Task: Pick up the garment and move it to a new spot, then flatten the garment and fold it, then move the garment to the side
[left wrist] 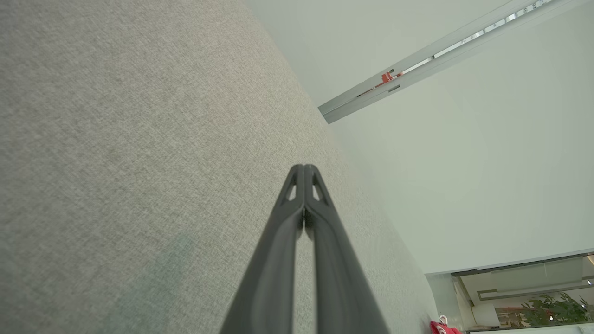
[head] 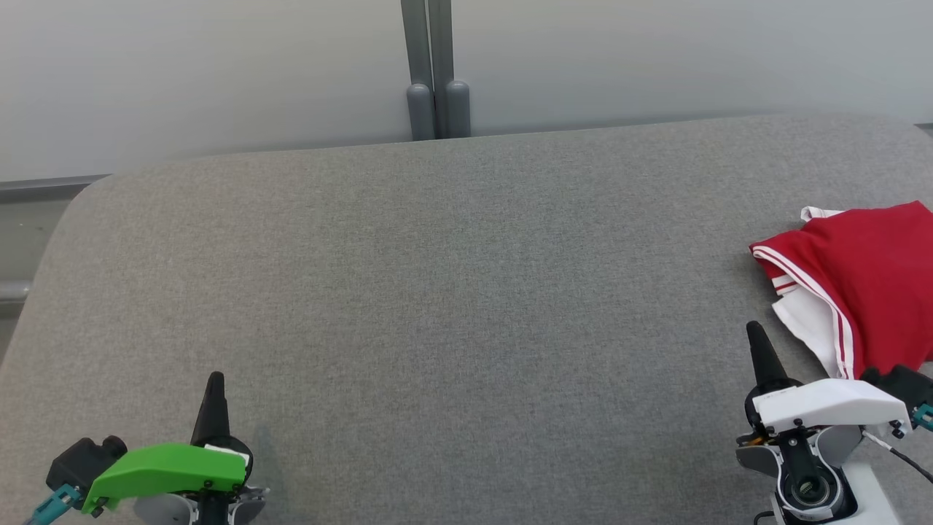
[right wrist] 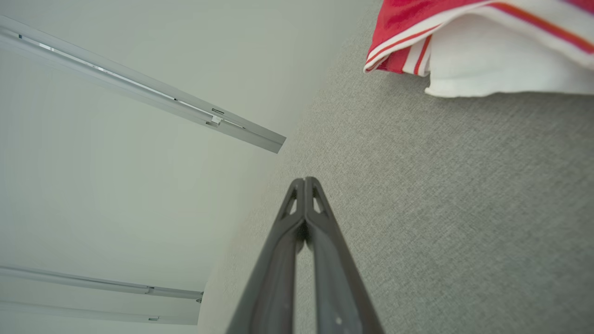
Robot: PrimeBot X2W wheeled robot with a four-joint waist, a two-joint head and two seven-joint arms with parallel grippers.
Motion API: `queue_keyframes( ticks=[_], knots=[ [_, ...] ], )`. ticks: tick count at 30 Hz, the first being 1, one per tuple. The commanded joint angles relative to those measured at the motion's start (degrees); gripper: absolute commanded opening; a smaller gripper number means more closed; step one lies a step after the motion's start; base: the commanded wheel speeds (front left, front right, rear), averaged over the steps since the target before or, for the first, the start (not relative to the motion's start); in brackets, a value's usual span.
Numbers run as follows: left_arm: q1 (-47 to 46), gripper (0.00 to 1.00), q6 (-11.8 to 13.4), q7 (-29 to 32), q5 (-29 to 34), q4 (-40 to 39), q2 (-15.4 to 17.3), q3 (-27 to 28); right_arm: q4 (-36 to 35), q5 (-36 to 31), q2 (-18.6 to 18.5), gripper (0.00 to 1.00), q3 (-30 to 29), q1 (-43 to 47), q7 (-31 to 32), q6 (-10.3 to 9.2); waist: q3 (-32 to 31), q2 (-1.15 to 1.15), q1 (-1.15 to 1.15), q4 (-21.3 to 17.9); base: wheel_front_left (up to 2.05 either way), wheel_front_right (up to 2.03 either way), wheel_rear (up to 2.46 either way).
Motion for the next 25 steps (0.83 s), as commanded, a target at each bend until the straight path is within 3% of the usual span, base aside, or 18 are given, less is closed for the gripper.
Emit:
queue_keyframes(
  ticks=[1, 25],
  knots=[
    [-1.61, 0.00, -0.53, 0.31, -1.89, -0.73, 0.40, 0.45, -0.97, 1.74, -0.35, 0.00, -0.21, 0.11, 0.37, 0.04, -0.02, 0.00, 0.00, 0.01, 0.00, 0.00, 0.00],
    [-2.06, 0.00, -2.38, 3.62, -14.88, -2.11, 0.47, 2.16, -3.38, 15.21, -0.42, 0.00, -0.86, 1.34, 3.69, 0.03, -0.38, 0.00, 0.00, 0.26, 0.00, 0.00, 0.00]
  ],
)
